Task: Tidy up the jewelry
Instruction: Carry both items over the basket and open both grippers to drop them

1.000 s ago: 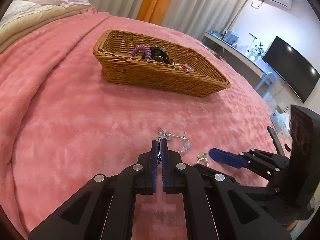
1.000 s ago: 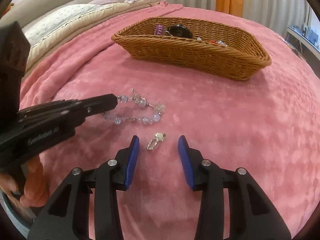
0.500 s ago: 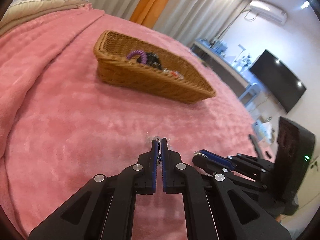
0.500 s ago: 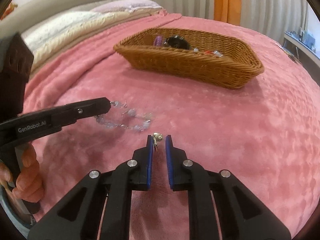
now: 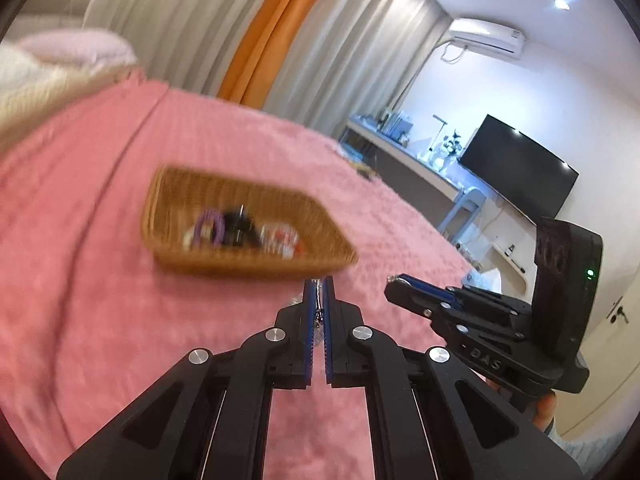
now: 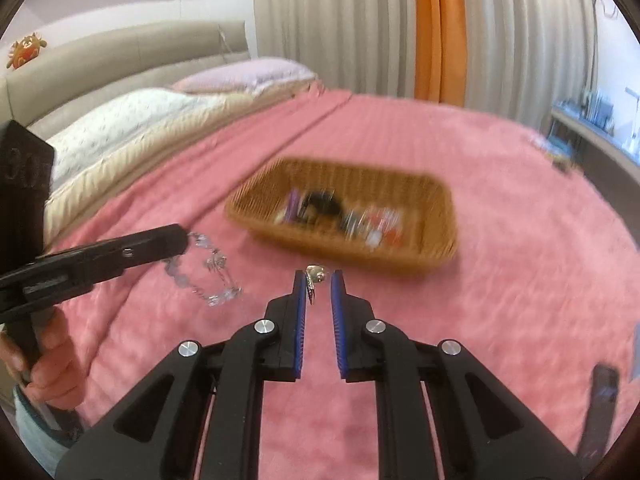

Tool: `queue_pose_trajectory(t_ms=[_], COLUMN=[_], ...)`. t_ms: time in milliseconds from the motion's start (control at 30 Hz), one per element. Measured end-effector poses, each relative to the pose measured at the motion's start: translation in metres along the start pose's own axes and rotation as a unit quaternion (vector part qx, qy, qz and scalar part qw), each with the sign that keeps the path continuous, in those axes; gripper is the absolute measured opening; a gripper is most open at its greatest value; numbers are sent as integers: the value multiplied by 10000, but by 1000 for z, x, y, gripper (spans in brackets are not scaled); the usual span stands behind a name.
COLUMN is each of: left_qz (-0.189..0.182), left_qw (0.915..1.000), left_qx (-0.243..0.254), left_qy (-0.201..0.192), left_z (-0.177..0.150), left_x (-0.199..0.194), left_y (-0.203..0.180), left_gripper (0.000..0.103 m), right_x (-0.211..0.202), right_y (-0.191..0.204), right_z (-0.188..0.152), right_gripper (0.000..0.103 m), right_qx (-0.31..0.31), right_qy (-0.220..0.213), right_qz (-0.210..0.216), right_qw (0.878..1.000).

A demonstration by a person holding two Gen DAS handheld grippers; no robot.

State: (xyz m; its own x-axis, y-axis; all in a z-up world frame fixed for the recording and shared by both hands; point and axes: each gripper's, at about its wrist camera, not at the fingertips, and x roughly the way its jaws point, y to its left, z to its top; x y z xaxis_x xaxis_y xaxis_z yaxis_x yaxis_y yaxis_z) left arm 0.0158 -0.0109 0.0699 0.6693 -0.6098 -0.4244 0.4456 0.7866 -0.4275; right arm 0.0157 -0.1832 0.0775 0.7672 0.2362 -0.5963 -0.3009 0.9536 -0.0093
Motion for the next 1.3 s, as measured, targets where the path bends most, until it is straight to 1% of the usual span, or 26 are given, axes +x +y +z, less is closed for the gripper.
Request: queue_pose_trajectory(t_ms=[67, 167, 233, 300, 400, 500, 600, 667, 733, 833, 867, 967, 1000, 1067, 1100, 1133, 1200, 1233, 1267, 1300], left_qz=[119, 328, 479, 662, 932, 1221, 1284, 1339, 1343, 1402, 1433, 1450, 1467, 1449, 1476, 1465, 1404, 1403, 1436, 1473], left_qw=[9995, 9978, 9964, 9945, 9916, 9879, 9890, 9892, 9900, 9897, 9893, 9890, 9888, 9891, 9889, 9891, 9901, 9901, 9895, 9887], left_qx=[233, 460, 553, 643, 721, 796, 660, 581, 435, 271, 236, 128, 105, 63, 47, 38, 8, -10, -32, -38], left_qy=[-166, -335, -416, -491, -531, -531, -327, -161, -35, 75, 109, 254, 262, 253, 164, 106, -17, -96, -183, -259], left_z=[22, 51, 67, 82, 92, 96, 96, 92, 86, 81, 80, 77, 75, 73, 73, 74, 75, 76, 76, 77], left_x=[-2, 5, 13, 28, 49, 76, 103, 118, 127, 134, 137, 142, 143, 140, 135, 131, 122, 115, 108, 102], left_y=[-12, -19, -18, -13, -1, 16, 38, 50, 64, 79, 83, 89, 89, 89, 88, 87, 83, 80, 77, 73], left_gripper=[2, 2, 2, 2, 0, 0, 0, 0, 0, 0, 0, 1, 5, 37, 43, 47, 48, 52, 60, 64], right_x=[1, 14, 30, 44, 76, 119, 153, 174, 184, 196, 202, 207, 206, 202, 198, 190, 180, 173, 164, 155], right_y=[-7, -19, -27, -32, -44, -57, -64, -68, -70, -70, -72, -77, -79, -85, -88, -91, -90, -91, -91, -90], right_z=[18, 44, 59, 66, 78, 81, 77, 70, 63, 56, 55, 51, 51, 52, 53, 54, 57, 58, 59, 60], right_gripper=[11, 11, 11, 11, 11, 11, 11, 11, 11, 11, 11, 12, 14, 33, 52, 56, 56, 56, 56, 56], right_qx=[-37, 39, 79, 109, 205, 352, 469, 512, 578, 566, 601, 720, 759, 894, 961, 1012, 1005, 1023, 1052, 1061], right_qy=[-153, -262, -312, -320, -263, -42, 237, 455, 572, 767, 865, 975, 988, 932, 866, 753, 643, 575, 500, 427], right_qz=[-72, -53, -104, -130, -117, -103, -45, -79, 4, -46, -19, 59, 65, 129, 147, 167, 203, 223, 265, 299], right_qw=[9998, 9996, 9994, 9993, 9994, 9993, 9986, 9976, 9967, 9954, 9944, 9926, 9922, 9915, 9915, 9919, 9926, 9928, 9928, 9930])
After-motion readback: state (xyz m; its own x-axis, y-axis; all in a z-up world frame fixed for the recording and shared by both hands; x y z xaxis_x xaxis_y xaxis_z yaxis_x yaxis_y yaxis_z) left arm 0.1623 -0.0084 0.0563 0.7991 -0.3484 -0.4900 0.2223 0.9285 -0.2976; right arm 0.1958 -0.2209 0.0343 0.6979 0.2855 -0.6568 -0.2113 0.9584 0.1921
